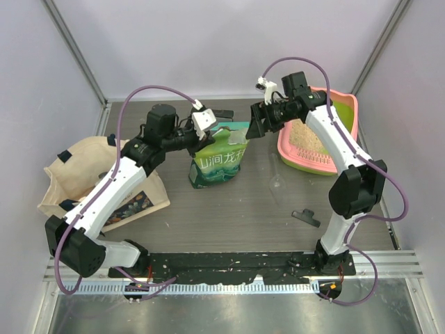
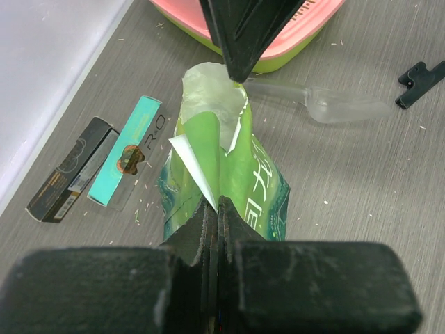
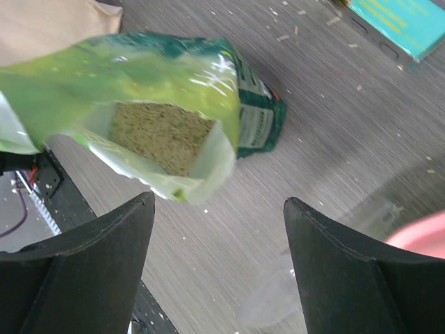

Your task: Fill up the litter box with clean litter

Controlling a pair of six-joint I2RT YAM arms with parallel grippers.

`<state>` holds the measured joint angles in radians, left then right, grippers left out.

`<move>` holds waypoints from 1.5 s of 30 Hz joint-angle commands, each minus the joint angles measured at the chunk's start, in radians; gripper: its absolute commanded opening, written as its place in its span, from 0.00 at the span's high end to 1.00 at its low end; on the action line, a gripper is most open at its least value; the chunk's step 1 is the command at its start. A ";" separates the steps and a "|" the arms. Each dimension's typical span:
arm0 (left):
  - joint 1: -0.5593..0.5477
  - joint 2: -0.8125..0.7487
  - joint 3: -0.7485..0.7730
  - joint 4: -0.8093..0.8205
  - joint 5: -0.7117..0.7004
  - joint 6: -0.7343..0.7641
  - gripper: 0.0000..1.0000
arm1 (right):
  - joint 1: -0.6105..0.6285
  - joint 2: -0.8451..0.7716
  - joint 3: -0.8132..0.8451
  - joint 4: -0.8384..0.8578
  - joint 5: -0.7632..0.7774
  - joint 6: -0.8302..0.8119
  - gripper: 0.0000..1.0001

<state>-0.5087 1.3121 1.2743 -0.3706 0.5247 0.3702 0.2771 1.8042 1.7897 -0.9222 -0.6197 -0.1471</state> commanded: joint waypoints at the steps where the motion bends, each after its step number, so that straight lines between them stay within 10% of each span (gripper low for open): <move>1: 0.002 -0.011 0.048 0.048 0.037 -0.022 1.00 | 0.045 0.014 0.048 0.065 -0.014 0.106 0.20; 9: 0.002 -0.024 0.043 0.055 0.023 -0.027 1.00 | 0.083 0.046 0.023 0.114 0.152 0.262 0.40; 19: 0.002 -0.002 0.083 0.091 0.054 -0.031 1.00 | 0.100 0.004 0.080 0.062 0.244 0.250 0.99; 35: 0.009 -0.011 0.123 0.127 0.149 -0.094 1.00 | 0.093 -0.170 -0.018 -0.001 0.137 0.211 0.98; 39: 0.009 0.001 0.131 0.107 0.149 -0.079 1.00 | 0.009 -0.152 0.014 0.025 -0.032 0.169 0.48; 45: 0.007 0.010 0.129 0.079 0.118 -0.070 1.00 | -0.242 -0.230 -0.177 0.123 -0.409 -0.043 0.27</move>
<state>-0.5018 1.3487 1.3308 -0.3862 0.6216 0.2939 0.1600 1.6817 1.7161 -0.8810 -0.7616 -0.0204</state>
